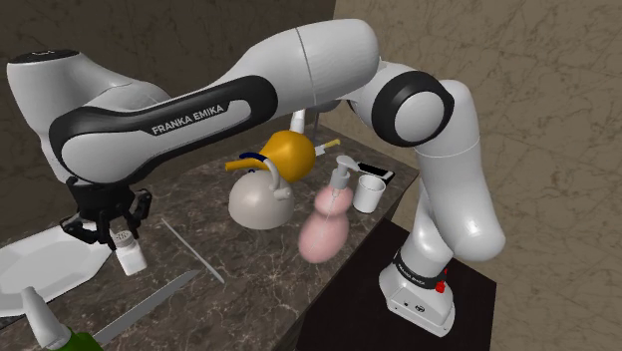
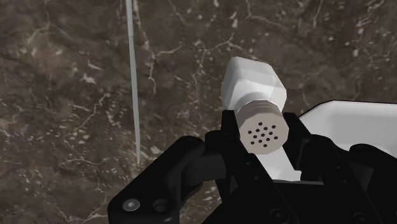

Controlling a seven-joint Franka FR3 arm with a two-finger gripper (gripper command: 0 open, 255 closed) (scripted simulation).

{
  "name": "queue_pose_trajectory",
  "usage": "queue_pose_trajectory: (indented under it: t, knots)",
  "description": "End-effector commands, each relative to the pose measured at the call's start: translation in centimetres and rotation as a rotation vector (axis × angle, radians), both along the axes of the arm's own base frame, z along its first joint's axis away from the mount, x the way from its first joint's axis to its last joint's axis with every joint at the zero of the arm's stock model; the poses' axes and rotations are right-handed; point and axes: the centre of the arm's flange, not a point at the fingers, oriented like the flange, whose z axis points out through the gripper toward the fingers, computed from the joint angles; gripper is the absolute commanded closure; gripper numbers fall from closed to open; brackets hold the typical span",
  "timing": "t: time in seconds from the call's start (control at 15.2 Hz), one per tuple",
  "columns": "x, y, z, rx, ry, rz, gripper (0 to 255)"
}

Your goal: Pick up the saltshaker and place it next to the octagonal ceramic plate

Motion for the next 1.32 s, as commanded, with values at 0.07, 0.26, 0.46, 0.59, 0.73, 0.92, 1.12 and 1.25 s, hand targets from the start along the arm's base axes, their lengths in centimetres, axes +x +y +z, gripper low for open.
queue_pose_trajectory:
  t: [0.07,0.26,0.46,0.59,0.73,0.92,1.12,1.25]
  knots:
    - [0.0,0.0,0.0,0.000,0.000,0.000,255]
    - [0.0,0.0,0.0,0.000,0.000,0.000,0]
    - [0.0,0.0,0.0,0.000,0.000,0.000,0]
    - [0.0,0.0,2.6,0.000,0.000,0.000,0]
    - [0.1,0.0,5.0,0.000,0.000,0.000,0]
    - [0.1,0.0,5.0,0.000,0.000,0.000,0]
    - [0.1,0.0,5.0,0.000,0.000,0.000,0]
    - [0.1,0.0,5.0,0.000,0.000,0.000,0]
